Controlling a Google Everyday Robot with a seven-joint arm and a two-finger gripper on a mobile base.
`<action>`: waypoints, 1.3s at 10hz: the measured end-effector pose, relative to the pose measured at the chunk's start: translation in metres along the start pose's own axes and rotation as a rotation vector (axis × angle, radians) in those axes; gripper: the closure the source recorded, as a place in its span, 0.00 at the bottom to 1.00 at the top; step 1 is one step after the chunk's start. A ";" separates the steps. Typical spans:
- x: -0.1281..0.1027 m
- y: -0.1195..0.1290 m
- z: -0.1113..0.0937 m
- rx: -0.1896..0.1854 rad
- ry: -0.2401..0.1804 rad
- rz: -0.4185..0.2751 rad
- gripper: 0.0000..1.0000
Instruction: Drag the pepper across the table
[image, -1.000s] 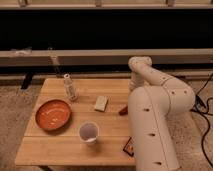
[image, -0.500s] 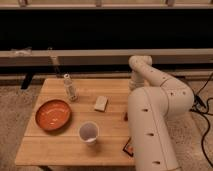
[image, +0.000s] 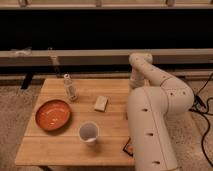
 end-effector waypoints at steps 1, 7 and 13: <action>-0.006 0.000 -0.004 -0.005 -0.013 0.000 1.00; -0.028 0.006 -0.014 -0.027 -0.052 -0.004 1.00; -0.028 0.012 -0.014 -0.032 -0.055 -0.022 1.00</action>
